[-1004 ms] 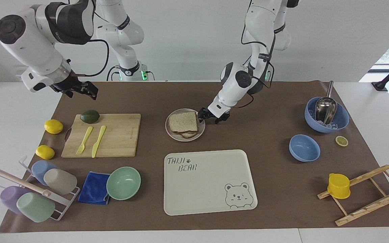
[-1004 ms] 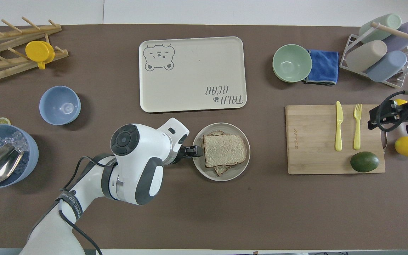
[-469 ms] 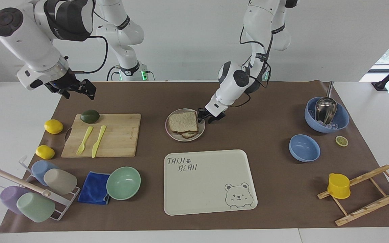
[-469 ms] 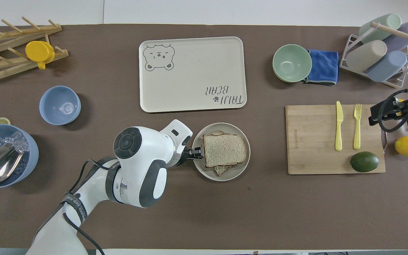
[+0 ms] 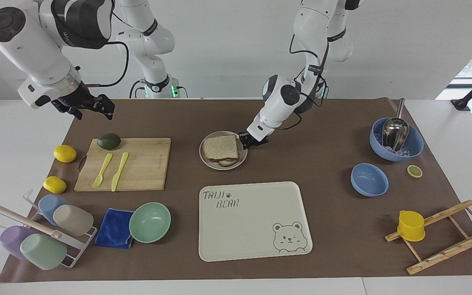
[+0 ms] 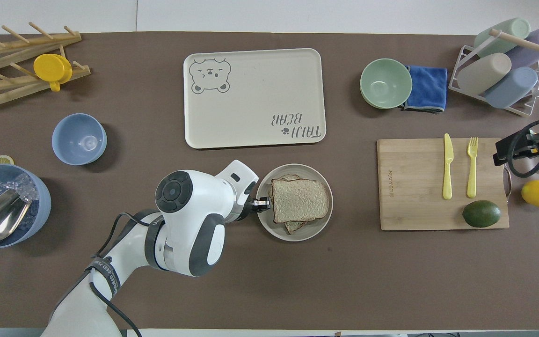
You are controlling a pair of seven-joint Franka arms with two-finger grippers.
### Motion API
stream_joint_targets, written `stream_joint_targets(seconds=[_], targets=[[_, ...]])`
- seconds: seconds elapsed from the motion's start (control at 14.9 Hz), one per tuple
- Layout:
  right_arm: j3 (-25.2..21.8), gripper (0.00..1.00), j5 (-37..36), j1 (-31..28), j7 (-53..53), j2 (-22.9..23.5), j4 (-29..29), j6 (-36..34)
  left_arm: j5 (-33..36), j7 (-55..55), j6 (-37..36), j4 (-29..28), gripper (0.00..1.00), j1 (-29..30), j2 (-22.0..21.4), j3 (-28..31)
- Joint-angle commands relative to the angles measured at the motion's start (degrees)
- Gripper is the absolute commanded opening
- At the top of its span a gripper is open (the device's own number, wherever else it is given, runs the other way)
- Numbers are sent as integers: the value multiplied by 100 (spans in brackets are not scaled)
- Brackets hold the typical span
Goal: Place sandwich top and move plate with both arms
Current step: 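Grip the white plate rim with the left gripper, then slide the plate with the left gripper onto the bear-print tray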
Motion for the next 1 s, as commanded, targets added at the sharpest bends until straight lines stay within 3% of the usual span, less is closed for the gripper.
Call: stream_joint_targets(seconds=[0.0, 0.2, 0.4, 0.74, 0.94], targets=[[-81, 100, -85, 64, -202, -20, 69, -119, -104, -40, 91, -77, 0, -83, -6, 84], [-108, 100, -85, 100, -210, -73, 51, -172, -104, -66, -223, 1, 0, 66, -93, 101], [137, 100, -85, -216, -324, -64, 60, 100, -95, -57, -1277, 676, 0, 662, -155, 128], [130, 100, -138, -234, -403, -47, 156, -111, -86, -84, -1991, 2117, 0, 1498, 380, 136], [103, 100, -200, -226, -666, -99, 130, 39, -95, -206, -2027, 2978, 0, 1666, 1056, 145]])
